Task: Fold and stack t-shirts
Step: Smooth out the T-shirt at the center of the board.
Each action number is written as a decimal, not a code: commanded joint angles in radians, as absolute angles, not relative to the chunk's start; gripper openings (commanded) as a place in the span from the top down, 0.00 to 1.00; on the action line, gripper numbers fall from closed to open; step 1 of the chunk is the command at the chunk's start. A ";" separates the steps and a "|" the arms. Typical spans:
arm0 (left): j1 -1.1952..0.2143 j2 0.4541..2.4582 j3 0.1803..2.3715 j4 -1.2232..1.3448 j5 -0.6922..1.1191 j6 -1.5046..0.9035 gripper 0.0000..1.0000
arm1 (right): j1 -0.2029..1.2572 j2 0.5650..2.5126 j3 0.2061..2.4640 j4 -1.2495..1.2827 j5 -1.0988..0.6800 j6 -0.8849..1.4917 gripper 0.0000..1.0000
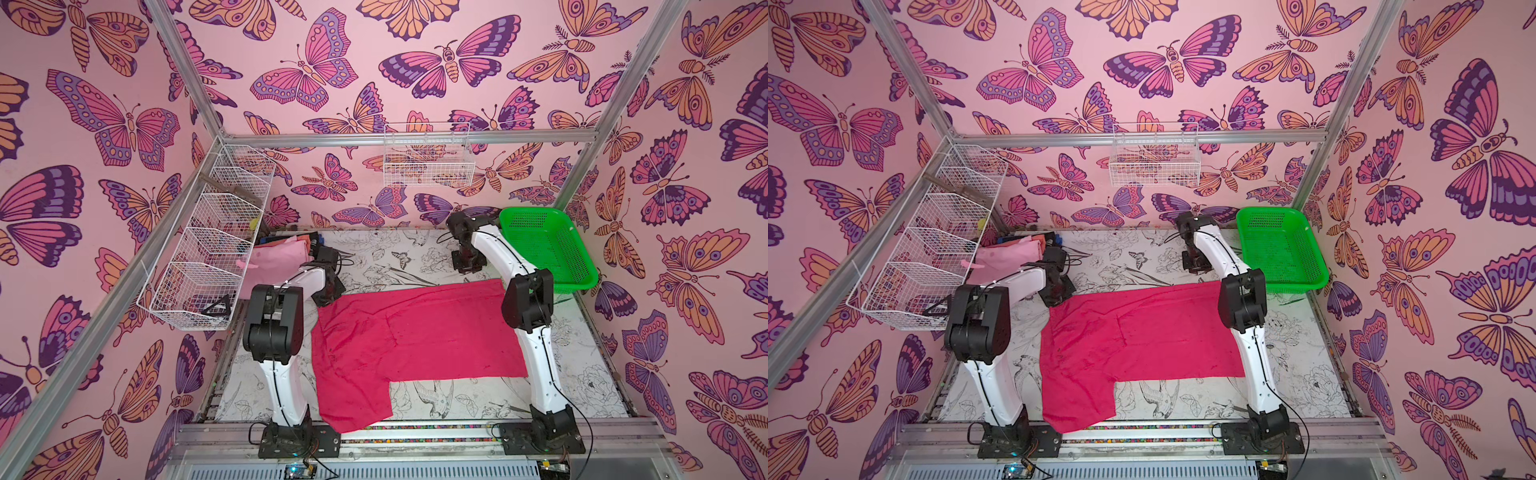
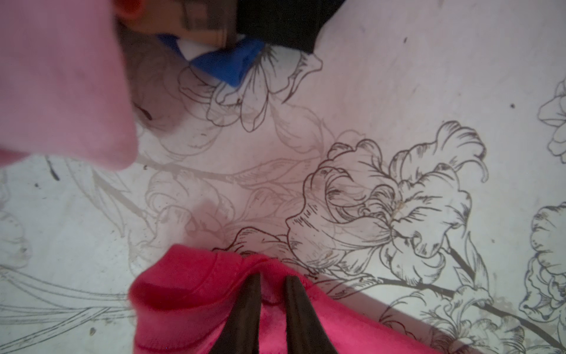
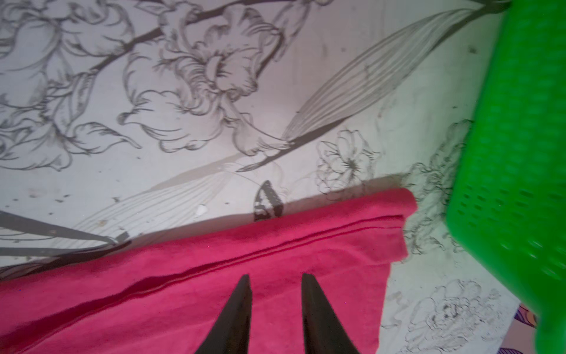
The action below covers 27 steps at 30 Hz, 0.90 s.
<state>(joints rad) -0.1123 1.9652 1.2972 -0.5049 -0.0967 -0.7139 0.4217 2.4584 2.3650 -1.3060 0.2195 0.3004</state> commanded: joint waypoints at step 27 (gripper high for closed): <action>-0.114 1.997 1.259 -0.526 -0.081 -0.704 0.80 | 0.589 2.539 2.403 -1.243 -0.214 0.291 0.68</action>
<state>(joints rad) -0.1123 1.9640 1.2957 -0.5037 -0.0967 -0.7139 0.5838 2.5145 2.3856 -1.2430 -0.1669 0.2871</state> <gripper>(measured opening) 0.198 0.315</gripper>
